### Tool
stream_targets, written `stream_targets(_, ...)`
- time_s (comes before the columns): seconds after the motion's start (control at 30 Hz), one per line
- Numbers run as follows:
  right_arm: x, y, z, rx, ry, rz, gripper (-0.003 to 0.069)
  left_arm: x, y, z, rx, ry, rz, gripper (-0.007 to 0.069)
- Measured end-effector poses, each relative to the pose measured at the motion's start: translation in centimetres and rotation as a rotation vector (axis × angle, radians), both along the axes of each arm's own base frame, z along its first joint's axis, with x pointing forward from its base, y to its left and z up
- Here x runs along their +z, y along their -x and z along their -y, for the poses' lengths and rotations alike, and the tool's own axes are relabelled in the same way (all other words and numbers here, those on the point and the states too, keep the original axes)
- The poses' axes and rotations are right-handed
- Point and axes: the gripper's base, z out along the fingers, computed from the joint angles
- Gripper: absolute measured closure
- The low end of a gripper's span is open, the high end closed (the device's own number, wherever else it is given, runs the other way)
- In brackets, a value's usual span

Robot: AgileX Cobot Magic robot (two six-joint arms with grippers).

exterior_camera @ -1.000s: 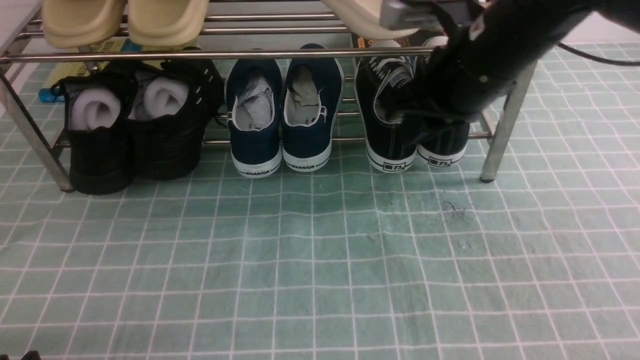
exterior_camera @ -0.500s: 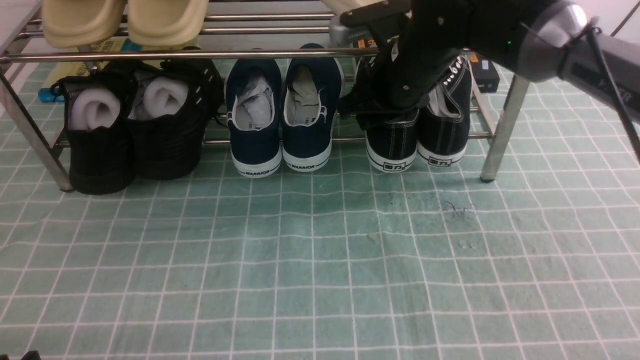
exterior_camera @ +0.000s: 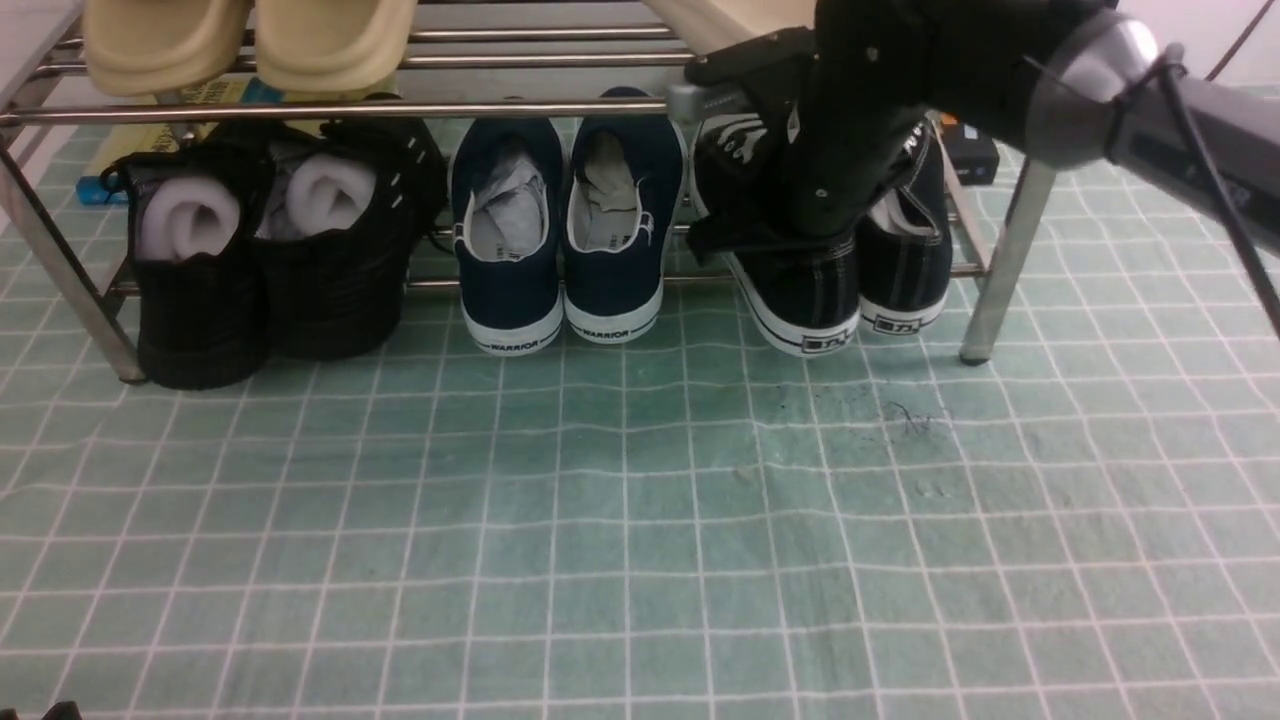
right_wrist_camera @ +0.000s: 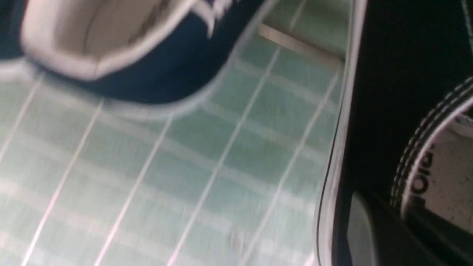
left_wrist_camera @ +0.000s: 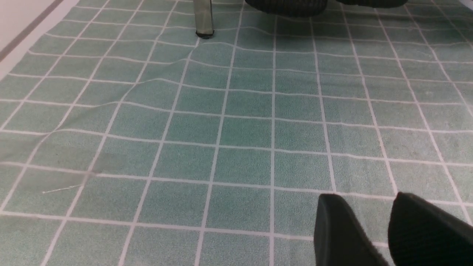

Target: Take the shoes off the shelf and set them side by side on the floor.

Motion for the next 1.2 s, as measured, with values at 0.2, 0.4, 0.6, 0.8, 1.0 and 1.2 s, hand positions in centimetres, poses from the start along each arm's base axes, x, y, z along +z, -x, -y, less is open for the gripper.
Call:
stream_targets(0.2,3.2,3.7,-0.6,0.051,0.027,-0.064,0.0657,0.0,0.0,0.0,0.0,0.0,0.0,0.0385)
stream_targets(0.4,5.4,6.9,-2.2,0.112,0.001,-0.034,0.0655,0.0,0.0,0.0,0.0,0.0,0.0,0.0382)
stream_targets(0.6,6.2,12.4,-1.6,0.126,0.002,-0.081,0.0653,0.0,0.0,0.0,0.0,0.0,0.0,0.0383)
stream_targets(0.8,5.2,17.8,0.0,0.112,0.035,-0.154,0.0653,0.0,0.0,0.0,0.0,0.0,0.0,0.0383)
stream_targets(1.0,2.1,20.7,-1.3,0.12,0.063,-0.223,0.0653,0.0,0.0,0.0,0.0,0.0,0.0,0.0383)
stream_targets(1.2,-0.2,19.7,-4.3,0.103,-0.043,-0.166,0.0653,0.0,0.0,0.0,0.0,0.0,0.0,0.0383)
